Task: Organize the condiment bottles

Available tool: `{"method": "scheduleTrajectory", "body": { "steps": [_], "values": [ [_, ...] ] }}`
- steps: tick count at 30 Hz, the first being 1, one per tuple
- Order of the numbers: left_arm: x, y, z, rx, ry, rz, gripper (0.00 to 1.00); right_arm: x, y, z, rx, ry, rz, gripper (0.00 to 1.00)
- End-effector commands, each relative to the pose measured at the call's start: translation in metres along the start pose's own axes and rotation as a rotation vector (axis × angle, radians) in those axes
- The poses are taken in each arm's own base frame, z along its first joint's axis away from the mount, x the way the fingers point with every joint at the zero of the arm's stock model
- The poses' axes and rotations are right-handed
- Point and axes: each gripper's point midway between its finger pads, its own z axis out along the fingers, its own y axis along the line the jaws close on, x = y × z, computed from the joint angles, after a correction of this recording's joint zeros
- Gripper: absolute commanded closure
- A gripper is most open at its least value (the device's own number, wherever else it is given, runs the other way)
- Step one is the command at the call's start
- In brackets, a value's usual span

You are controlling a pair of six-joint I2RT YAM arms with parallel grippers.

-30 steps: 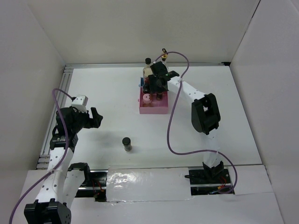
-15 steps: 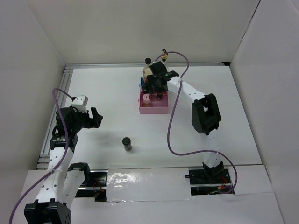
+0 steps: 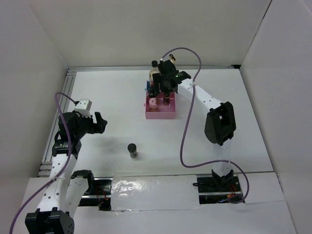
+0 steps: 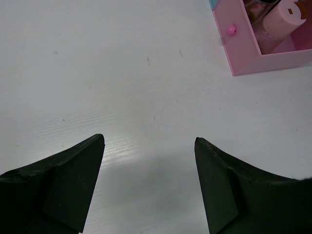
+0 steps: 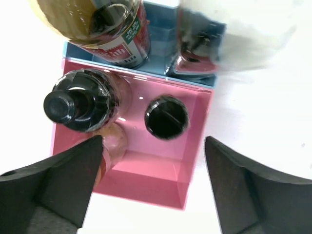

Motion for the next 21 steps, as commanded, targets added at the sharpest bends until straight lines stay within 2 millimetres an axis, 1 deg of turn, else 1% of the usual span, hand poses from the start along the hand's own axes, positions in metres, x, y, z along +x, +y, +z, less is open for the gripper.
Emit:
{"method": "scheduleTrajectory", "body": {
  "steps": [1,2,3,5,6,7,8,9,10,11,12,13,14,15,16,17,18,19,20,21],
  "values": [
    [-0.015,0.000,-0.001,0.003,-0.054,0.026,0.13,-0.032,-0.006,-0.047,0.025,-0.098,0.019,0.07],
    [-0.015,0.000,-0.001,0.003,-0.054,0.026,0.13,-0.035,-0.009,-0.052,0.041,-0.111,0.027,0.05],
    [-0.015,0.000,-0.001,0.003,-0.053,0.024,0.13,-0.039,-0.012,-0.064,0.059,-0.136,0.034,0.00],
    [-0.016,-0.001,-0.001,0.004,-0.055,0.022,0.13,-0.038,-0.014,-0.073,0.070,-0.148,0.036,0.00],
    [-0.016,-0.001,-0.001,0.006,-0.057,0.023,0.13,-0.041,-0.010,-0.082,0.065,-0.169,0.033,0.00],
    [-0.017,-0.001,-0.002,0.006,-0.060,0.024,0.13,-0.047,-0.009,-0.098,0.056,-0.202,0.034,0.00],
    [-0.018,-0.002,-0.002,0.009,-0.062,0.026,0.13,-0.040,-0.005,-0.101,0.047,-0.198,0.004,0.00],
    [-0.018,-0.001,-0.002,0.003,-0.061,0.024,0.13,-0.038,0.014,-0.113,0.004,-0.220,-0.035,0.01],
    [-0.019,-0.001,-0.003,0.000,-0.061,0.022,0.13,-0.037,0.028,-0.129,-0.055,-0.240,-0.066,0.04],
    [-0.020,-0.001,-0.003,-0.001,-0.064,0.022,0.13,-0.020,0.041,-0.129,-0.093,-0.218,-0.159,0.10],
    [-0.018,-0.001,-0.003,-0.002,-0.060,0.021,0.13,-0.010,0.059,-0.136,-0.148,-0.210,-0.219,0.53],
    [-0.018,0.000,-0.003,-0.006,-0.060,0.019,0.13,0.018,0.097,-0.147,-0.266,-0.171,-0.321,0.76],
    [-0.017,-0.001,-0.004,-0.005,-0.057,0.016,0.13,0.036,0.113,-0.152,-0.319,-0.148,-0.404,0.83],
    [-0.018,0.000,-0.005,-0.009,-0.059,0.014,0.13,0.052,0.128,-0.157,-0.375,-0.132,-0.467,0.74],
    [-0.018,-0.001,-0.006,-0.008,-0.057,0.009,0.13,0.081,0.150,-0.168,-0.462,-0.101,-0.537,0.56],
    [-0.017,-0.001,-0.007,-0.009,-0.059,0.006,0.13,0.099,0.169,-0.178,-0.574,-0.080,-0.572,0.24],
    [-0.016,-0.002,-0.008,-0.006,-0.054,0.000,0.13,0.109,0.180,-0.186,-0.624,-0.077,-0.587,0.14],
    [-0.015,-0.003,-0.008,-0.004,-0.050,-0.006,0.13,0.130,0.190,-0.190,-0.654,-0.056,-0.619,0.04],
    [-0.016,-0.003,-0.010,-0.006,-0.054,-0.006,0.13,0.139,0.202,-0.200,-0.720,-0.052,-0.621,0.00],
    [-0.015,-0.003,-0.010,-0.007,-0.053,-0.009,0.13,0.143,0.207,-0.204,-0.741,-0.051,-0.624,0.00]
  ]
}}
